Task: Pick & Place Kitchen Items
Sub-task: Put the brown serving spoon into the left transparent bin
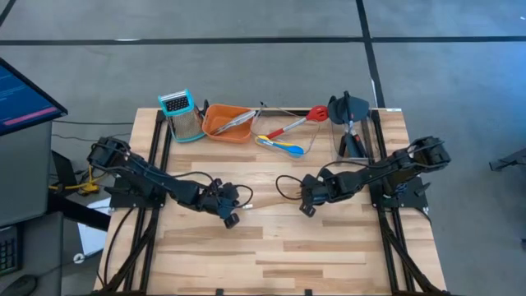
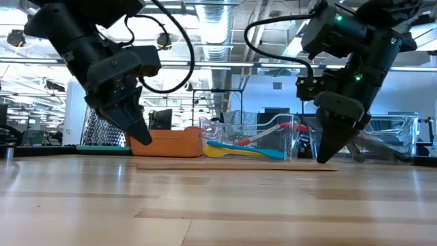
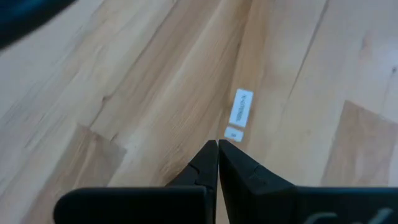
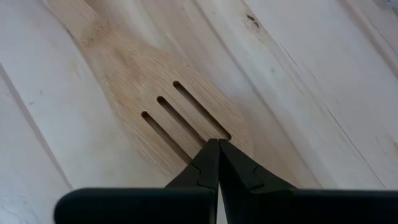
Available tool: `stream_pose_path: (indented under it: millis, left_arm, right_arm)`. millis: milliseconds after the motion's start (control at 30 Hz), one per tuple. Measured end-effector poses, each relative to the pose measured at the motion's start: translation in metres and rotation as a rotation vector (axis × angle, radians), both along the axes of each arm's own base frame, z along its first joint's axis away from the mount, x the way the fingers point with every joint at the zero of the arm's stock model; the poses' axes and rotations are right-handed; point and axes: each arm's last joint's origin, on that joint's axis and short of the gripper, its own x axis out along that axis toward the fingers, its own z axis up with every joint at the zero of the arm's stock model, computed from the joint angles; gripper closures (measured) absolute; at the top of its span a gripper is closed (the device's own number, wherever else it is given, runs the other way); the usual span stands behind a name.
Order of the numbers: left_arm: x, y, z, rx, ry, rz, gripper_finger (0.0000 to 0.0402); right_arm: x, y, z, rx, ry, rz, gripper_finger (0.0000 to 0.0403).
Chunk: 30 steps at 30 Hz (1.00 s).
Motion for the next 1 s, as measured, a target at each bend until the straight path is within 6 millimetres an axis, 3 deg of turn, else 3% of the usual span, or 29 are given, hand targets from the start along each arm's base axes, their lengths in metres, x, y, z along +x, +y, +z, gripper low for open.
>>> stream_pose_path:
  millis: [333,1000]
  left_arm:
    - [0.000,-0.002,-0.002,-0.019,-0.025,-0.011,0.0401]
    - [0.002,-0.012,-0.031,-0.045,0.035,0.019,0.0400]
  right_arm:
    - [0.004,0.001,0.003,0.005,-0.011,0.019,0.0403]
    - [0.005,0.001,0.004,-0.005,-0.019,0.016,0.0403]
